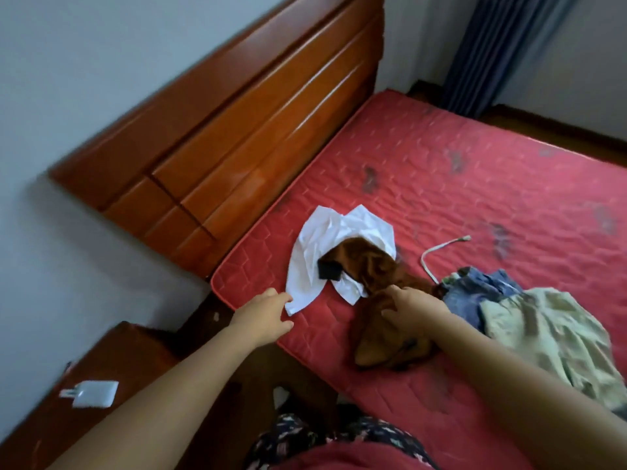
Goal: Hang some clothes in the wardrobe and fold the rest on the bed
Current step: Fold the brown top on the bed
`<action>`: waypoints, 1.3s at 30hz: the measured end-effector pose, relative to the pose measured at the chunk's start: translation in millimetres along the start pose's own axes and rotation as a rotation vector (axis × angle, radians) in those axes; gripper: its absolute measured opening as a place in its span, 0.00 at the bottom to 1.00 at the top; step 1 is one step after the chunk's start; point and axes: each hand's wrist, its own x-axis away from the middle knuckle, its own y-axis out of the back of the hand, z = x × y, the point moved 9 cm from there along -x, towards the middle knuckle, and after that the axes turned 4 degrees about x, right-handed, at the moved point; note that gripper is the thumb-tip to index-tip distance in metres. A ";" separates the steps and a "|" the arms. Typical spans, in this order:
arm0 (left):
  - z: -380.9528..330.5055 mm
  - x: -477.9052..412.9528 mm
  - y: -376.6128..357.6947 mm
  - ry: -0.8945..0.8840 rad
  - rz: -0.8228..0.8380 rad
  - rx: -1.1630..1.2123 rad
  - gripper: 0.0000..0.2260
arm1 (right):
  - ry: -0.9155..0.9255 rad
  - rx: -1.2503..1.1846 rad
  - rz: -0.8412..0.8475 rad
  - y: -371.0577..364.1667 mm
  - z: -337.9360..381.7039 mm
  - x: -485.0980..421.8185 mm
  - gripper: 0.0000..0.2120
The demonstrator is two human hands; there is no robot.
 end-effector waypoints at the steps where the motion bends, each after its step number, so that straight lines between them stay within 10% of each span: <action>1: -10.4 -14.2 -3.2 -0.025 0.021 -0.020 0.26 | -0.038 -0.025 0.018 -8.7 -14.7 2.1 0.23; 27: -131.4 -304.7 -236.7 -0.323 0.468 -0.233 0.39 | -0.627 -0.293 0.070 -225.7 -185.1 -112.7 0.23; 39: -338.1 -364.4 -364.6 -0.715 0.172 -0.294 0.39 | -0.631 0.068 -0.079 -306.5 -355.5 -151.7 0.43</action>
